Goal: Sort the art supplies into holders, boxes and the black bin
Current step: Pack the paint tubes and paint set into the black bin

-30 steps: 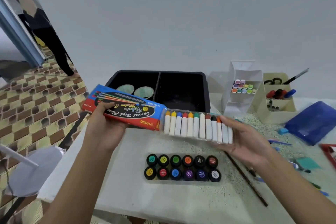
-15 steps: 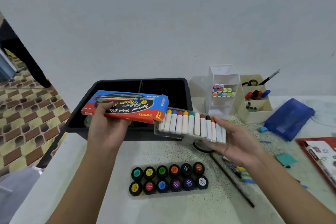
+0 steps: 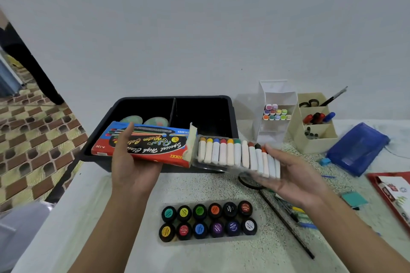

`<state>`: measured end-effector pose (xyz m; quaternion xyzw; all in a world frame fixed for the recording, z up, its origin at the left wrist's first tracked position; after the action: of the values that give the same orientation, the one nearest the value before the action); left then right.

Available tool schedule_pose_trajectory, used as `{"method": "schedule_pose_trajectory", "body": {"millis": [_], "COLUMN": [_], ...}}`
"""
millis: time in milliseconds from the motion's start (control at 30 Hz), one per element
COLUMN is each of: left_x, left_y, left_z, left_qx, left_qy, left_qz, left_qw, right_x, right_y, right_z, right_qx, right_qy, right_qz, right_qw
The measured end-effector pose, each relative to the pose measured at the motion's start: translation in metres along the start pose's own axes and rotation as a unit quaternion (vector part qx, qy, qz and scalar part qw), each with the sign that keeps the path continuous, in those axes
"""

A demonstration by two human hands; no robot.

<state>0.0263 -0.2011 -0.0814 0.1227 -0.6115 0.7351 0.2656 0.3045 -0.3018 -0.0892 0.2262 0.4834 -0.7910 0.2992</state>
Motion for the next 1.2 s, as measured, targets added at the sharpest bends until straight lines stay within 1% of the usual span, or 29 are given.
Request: {"method": "schedule_pose_trajectory", "body": {"millis": [67,167,333,400,467,600,667,700,733,767,800,867,900,967,1000,1033,1100,1133,1200], "left_x": [-0.003,-0.005,-0.007,-0.008,-0.009,-0.017,-0.024,-0.027,-0.03,-0.031,-0.031,-0.03,-0.03,-0.027,-0.025,-0.023,-0.02,-0.019,-0.02], "left_y": [0.001,-0.001,-0.001,0.002,0.005,-0.003,-0.005,-0.004,-0.003,-0.001,0.002,0.005,0.006,0.011,0.015,0.019,0.031,0.037,0.048], "left_z": [0.003,0.006,0.008,0.009,0.007,0.011,0.008,0.005,0.001,-0.003,-0.005,-0.007,-0.008,-0.009,-0.011,-0.013,-0.018,-0.021,-0.021], "left_qx": [-0.012,-0.001,-0.008,-0.028,-0.045,-0.041,-0.023,0.002,0.034,0.07,0.106,0.153,0.16,0.155,0.151,0.152,0.165,0.174,0.191], "left_qy": [0.011,0.013,0.001,-0.009,-0.003,0.018,0.016,0.009,-0.011,-0.047,-0.1,-0.206,-0.246,-0.286,-0.293,-0.295,-0.284,-0.268,-0.233], "left_qz": [0.024,0.029,-0.024,-0.053,-0.066,-0.103,-0.147,-0.158,-0.16,-0.167,-0.189,-0.255,-0.284,-0.351,-0.396,-0.457,-0.593,-0.641,-0.688], "left_qw": [1.0,0.999,1.0,0.998,0.997,0.994,0.989,0.987,0.986,0.982,0.971,0.932,0.913,0.878,0.857,0.825,0.735,0.698,0.66], "right_x": [0.0,-0.002,-0.005,-0.008,-0.01,-0.009,-0.009,-0.009,-0.008,-0.007,-0.006,-0.004,-0.002,0.002,0.004,0.005,0.007,0.008,0.009], "right_y": [-0.005,-0.005,-0.001,-0.001,0.0,0.007,0.008,0.009,0.009,0.011,0.011,0.01,0.009,0.007,0.006,0.005,0.004,0.003,0.004], "right_z": [0.001,0.001,0.001,0.002,0.003,0.001,-0.002,-0.005,-0.008,-0.011,-0.015,-0.02,-0.023,-0.026,-0.027,-0.028,-0.03,-0.03,-0.032], "right_qx": [-0.005,-0.012,-0.017,-0.017,-0.018,-0.027,-0.036,-0.038,-0.038,-0.033,-0.027,-0.023,-0.024,-0.024,-0.025,-0.028,-0.035,-0.038,-0.037], "right_qy": [0.001,0.006,0.026,0.032,0.035,0.038,0.036,0.036,0.035,0.036,0.037,0.039,0.039,0.033,0.03,0.029,0.027,0.028,0.031], "right_qz": [0.004,0.01,0.032,0.041,0.047,0.052,0.064,0.069,0.068,0.06,0.052,0.043,0.039,0.027,0.021,0.018,0.021,0.023,0.024], "right_qw": [1.0,1.0,0.999,0.999,0.998,0.998,0.997,0.996,0.996,0.997,0.998,0.998,0.998,0.999,0.999,0.999,0.999,0.999,0.999]}}
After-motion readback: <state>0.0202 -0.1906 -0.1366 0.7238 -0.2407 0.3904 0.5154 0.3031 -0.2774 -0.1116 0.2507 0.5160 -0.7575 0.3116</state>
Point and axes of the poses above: each hand's wrist, its own z-axis away from the middle knuckle, its own y-axis out of the back of the hand, x = y × z, the point moved 1 cm from there along -z, towards the middle knuckle, and after that the axes turned 3 degrees about y, right-handed, at the moved point
